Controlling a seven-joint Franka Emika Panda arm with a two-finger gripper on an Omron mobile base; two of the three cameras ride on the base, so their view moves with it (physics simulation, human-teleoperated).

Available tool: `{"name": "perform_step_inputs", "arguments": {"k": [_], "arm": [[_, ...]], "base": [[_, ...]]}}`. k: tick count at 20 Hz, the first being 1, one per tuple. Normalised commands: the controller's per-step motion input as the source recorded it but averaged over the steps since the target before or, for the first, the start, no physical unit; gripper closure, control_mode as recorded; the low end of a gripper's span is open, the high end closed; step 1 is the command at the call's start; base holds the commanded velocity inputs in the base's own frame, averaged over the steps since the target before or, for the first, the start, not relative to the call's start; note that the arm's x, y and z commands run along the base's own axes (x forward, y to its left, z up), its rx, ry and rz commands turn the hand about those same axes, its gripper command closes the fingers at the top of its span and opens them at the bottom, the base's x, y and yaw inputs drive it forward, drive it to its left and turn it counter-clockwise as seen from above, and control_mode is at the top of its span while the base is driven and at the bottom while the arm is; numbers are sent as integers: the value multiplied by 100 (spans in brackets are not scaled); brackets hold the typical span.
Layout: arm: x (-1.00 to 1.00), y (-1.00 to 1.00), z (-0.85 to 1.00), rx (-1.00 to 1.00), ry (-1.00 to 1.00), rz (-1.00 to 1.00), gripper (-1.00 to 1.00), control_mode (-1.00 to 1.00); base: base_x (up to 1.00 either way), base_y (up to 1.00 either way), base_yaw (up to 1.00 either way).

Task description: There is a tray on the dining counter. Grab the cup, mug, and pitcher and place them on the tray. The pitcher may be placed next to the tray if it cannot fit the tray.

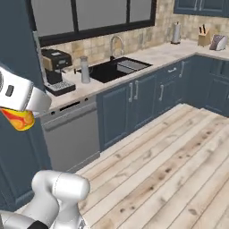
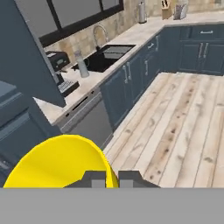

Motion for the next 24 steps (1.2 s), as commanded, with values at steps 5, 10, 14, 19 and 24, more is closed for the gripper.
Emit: {"name": "perform_step_inputs", "arguments": {"k": [5,10,14,19,24], "arm": [[0,0,0,0,0,0,100,100],[0,0,0,0,0,0,100,100],[0,0,0,0,0,0,100,100],[0,0,0,0,0,0,100,100],[0,0,0,0,0,0,100,100]], "base": [[0,0,-85],[0,0,-83],[0,0,-73],[1,0,-69],[1,0,-67]]}}
